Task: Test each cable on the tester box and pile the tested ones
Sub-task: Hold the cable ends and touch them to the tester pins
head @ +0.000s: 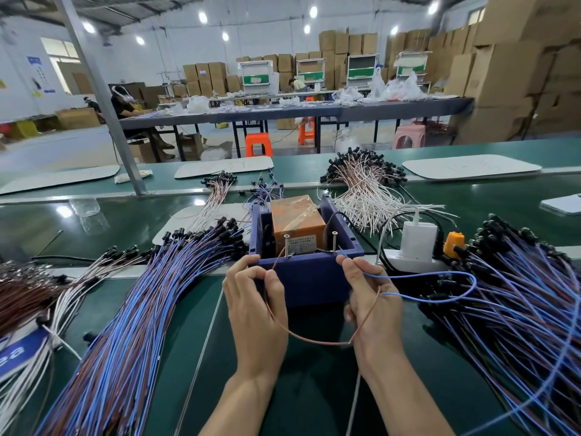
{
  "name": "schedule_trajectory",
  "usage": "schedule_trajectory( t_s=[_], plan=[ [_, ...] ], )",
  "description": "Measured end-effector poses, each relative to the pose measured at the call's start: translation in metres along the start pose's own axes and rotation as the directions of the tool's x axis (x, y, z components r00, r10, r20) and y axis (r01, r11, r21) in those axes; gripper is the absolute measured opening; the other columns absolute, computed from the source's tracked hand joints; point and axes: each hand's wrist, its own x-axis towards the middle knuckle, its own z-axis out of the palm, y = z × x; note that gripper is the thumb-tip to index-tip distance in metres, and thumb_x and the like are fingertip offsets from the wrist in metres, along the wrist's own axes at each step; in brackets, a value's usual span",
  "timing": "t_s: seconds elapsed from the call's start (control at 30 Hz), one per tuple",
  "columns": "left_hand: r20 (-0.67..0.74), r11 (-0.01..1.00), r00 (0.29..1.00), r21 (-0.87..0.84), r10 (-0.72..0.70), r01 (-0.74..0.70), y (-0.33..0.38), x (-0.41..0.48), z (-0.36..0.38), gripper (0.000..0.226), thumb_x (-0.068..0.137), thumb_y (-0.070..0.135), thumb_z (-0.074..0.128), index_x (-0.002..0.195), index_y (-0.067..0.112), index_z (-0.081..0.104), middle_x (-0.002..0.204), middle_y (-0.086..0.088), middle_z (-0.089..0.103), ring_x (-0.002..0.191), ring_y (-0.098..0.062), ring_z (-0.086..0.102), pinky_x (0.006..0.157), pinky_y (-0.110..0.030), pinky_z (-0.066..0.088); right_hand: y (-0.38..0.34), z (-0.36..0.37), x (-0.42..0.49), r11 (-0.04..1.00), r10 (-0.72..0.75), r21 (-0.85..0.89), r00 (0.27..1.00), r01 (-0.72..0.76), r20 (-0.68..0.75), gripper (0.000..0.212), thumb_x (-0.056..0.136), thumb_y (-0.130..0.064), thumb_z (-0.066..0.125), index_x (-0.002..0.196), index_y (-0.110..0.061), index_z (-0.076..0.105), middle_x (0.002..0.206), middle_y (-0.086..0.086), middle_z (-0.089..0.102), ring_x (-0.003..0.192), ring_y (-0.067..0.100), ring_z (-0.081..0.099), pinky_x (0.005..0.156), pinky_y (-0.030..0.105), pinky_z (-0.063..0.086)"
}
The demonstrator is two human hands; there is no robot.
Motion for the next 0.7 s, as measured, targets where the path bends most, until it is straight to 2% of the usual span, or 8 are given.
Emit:
schedule_trajectory(
  t_s=[0.1, 0.2, 0.27, 0.37, 0.43, 0.57, 0.7],
  plan=[
    [0.0, 1.0, 1.0, -0.004, -0.002, 0.002, 0.0001, 0.0001, -0.0004, 0.008, 0.103, 0.033, 0.042, 0.097, 0.028, 0.043, 0.121, 0.01, 0.044, 0.121, -0.01, 0.045, 0.099, -0.031, 0.039, 0.0016, 0.0011, -0.0002, 1.0, -0.001, -0.004, 1.0, 0.001, 0.003, 0.029, 0.069, -0.034, 0.08, 0.092, -0.02, 0.069, 0.079, -0.001, 0.075, 0.036, 0.006, 0.035, 0.035, 0.02, 0.032],
    [-0.001, 1.0, 1.0, 0.005, 0.011, -0.011, -0.0006, 0.0, -0.0012, 0.007, 0.103, 0.032, 0.043, 0.097, 0.028, 0.043, 0.121, 0.009, 0.045, 0.12, -0.009, 0.044, 0.1, -0.019, 0.033, 0.0026, 0.0021, 0.0004, 1.0, -0.005, -0.022, 1.0, 0.005, 0.004, 0.028, 0.07, -0.034, 0.078, 0.091, -0.02, 0.067, 0.089, 0.0, 0.078, 0.036, 0.007, 0.035, 0.034, 0.019, 0.032],
    [0.005, 1.0, 1.0, 0.012, 0.006, -0.006, -0.0013, -0.0002, -0.0011, 0.008, 0.103, 0.032, 0.043, 0.097, 0.027, 0.044, 0.121, 0.007, 0.046, 0.12, -0.009, 0.044, 0.1, -0.016, 0.031, 0.0039, 0.0015, 0.0008, 1.0, -0.006, -0.019, 1.0, 0.006, 0.01, 0.024, 0.07, -0.033, 0.078, 0.089, -0.021, 0.069, 0.094, 0.001, 0.079, 0.037, 0.006, 0.037, 0.035, 0.019, 0.032],
    [0.008, 1.0, 1.0, 0.029, 0.008, -0.009, -0.0022, -0.0004, -0.0007, 0.014, 0.103, 0.031, 0.043, 0.097, 0.02, 0.048, 0.121, 0.002, 0.047, 0.12, -0.011, 0.044, 0.101, -0.017, 0.031, 0.0054, -0.0004, 0.0009, 1.0, -0.015, -0.01, 0.999, 0.016, 0.032, 0.015, 0.07, -0.033, 0.08, 0.08, -0.024, 0.073, 0.088, 0.001, 0.078, 0.04, 0.004, 0.042, 0.036, 0.019, 0.033],
    [0.007, 0.999, 1.0, 0.035, 0.011, -0.011, -0.0022, 0.0, -0.0007, 0.017, 0.103, 0.031, 0.044, 0.096, 0.017, 0.049, 0.12, 0.0, 0.048, 0.12, -0.012, 0.044, 0.102, -0.017, 0.031, 0.0057, -0.0007, 0.0008, 1.0, -0.015, -0.015, 0.999, 0.015, 0.028, 0.019, 0.068, -0.034, 0.08, 0.082, -0.023, 0.073, 0.082, -0.001, 0.076, 0.04, 0.004, 0.041, 0.037, 0.019, 0.034],
    [0.007, 0.999, 1.0, 0.034, 0.01, -0.01, -0.002, 0.0003, -0.0007, 0.017, 0.102, 0.031, 0.044, 0.096, 0.016, 0.05, 0.12, 0.0, 0.048, 0.119, -0.013, 0.044, 0.101, -0.019, 0.033, 0.0048, 0.001, 0.0007, 1.0, -0.015, -0.02, 1.0, 0.016, 0.012, 0.031, 0.068, -0.034, 0.079, 0.092, -0.016, 0.07, 0.087, 0.0, 0.077, 0.042, 0.003, 0.042, 0.037, 0.02, 0.033],
    [0.011, 0.999, 1.0, 0.036, 0.007, -0.007, -0.0014, -0.0001, -0.0005, 0.016, 0.102, 0.03, 0.045, 0.096, 0.016, 0.05, 0.121, 0.0, 0.048, 0.119, -0.015, 0.045, 0.101, -0.019, 0.033, 0.0044, 0.0009, 0.0002, 1.0, -0.014, -0.022, 1.0, 0.014, 0.012, 0.032, 0.068, -0.035, 0.079, 0.092, -0.016, 0.07, 0.088, 0.0, 0.078, 0.043, 0.002, 0.043, 0.037, 0.02, 0.034]
  ],
)
